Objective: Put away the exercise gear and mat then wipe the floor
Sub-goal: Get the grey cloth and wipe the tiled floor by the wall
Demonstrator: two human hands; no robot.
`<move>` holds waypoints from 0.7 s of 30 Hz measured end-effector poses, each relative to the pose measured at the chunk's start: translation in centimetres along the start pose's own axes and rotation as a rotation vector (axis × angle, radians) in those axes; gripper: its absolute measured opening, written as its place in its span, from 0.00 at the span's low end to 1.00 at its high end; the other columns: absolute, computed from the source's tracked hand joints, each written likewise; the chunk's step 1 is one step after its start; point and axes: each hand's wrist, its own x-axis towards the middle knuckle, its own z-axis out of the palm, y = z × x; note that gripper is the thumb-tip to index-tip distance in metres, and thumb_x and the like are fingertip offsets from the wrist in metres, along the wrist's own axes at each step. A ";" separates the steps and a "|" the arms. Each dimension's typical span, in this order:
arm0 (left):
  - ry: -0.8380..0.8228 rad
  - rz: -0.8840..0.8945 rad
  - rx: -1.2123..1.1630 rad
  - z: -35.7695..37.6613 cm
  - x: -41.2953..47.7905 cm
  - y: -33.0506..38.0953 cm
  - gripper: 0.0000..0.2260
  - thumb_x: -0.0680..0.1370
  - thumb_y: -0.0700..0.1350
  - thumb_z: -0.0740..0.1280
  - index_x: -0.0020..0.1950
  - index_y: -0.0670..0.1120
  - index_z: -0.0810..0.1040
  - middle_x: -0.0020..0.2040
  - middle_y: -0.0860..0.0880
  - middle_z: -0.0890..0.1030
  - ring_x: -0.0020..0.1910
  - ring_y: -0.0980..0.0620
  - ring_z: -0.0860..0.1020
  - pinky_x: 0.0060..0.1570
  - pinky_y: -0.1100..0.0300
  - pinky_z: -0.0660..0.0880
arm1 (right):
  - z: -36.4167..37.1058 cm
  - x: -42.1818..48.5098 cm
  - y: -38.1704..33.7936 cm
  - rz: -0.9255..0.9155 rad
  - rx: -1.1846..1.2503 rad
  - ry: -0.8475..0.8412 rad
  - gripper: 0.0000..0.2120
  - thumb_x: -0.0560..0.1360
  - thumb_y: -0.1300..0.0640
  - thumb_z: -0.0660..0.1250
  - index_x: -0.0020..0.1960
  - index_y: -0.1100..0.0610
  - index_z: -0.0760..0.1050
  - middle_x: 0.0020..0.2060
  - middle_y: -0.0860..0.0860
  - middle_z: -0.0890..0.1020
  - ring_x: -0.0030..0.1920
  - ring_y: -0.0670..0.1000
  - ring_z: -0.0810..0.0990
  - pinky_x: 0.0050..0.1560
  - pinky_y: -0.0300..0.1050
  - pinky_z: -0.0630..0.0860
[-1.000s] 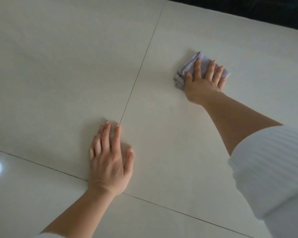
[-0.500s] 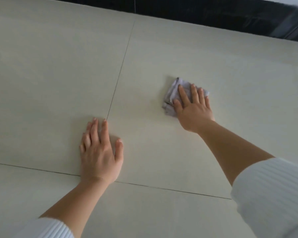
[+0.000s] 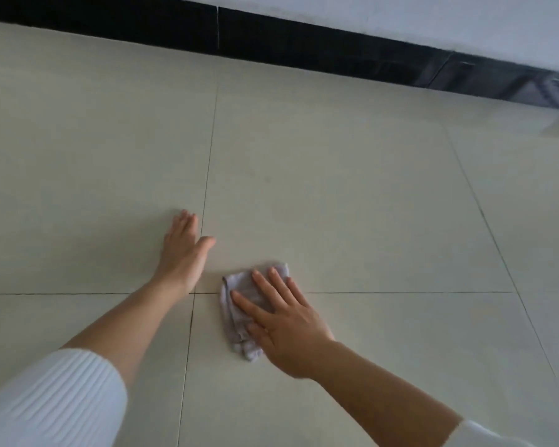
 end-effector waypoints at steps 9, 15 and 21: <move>0.120 0.047 0.352 -4.5 -12.5 -12.2 0.30 0.78 0.54 0.48 0.75 0.36 0.56 0.76 0.38 0.56 0.75 0.41 0.55 0.73 0.48 0.52 | 0.8 -2.7 1.5 0.696 0.234 0.076 0.26 0.80 0.40 0.40 0.75 0.37 0.34 0.77 0.47 0.36 0.76 0.53 0.34 0.74 0.57 0.34; 0.059 0.036 0.501 -5.4 -15.9 -15.7 0.34 0.76 0.58 0.46 0.74 0.36 0.59 0.75 0.37 0.59 0.74 0.39 0.59 0.70 0.43 0.58 | 1.9 0.7 -10.8 0.327 0.186 0.021 0.27 0.76 0.39 0.31 0.73 0.41 0.26 0.74 0.52 0.28 0.73 0.59 0.26 0.73 0.57 0.32; 0.075 -0.014 0.452 -6.1 -16.2 -14.8 0.30 0.80 0.51 0.59 0.77 0.41 0.53 0.78 0.42 0.49 0.77 0.44 0.50 0.73 0.48 0.49 | 3.6 -1.3 -14.5 -0.125 -0.016 -0.006 0.26 0.81 0.42 0.44 0.77 0.42 0.42 0.77 0.50 0.41 0.76 0.57 0.36 0.72 0.59 0.30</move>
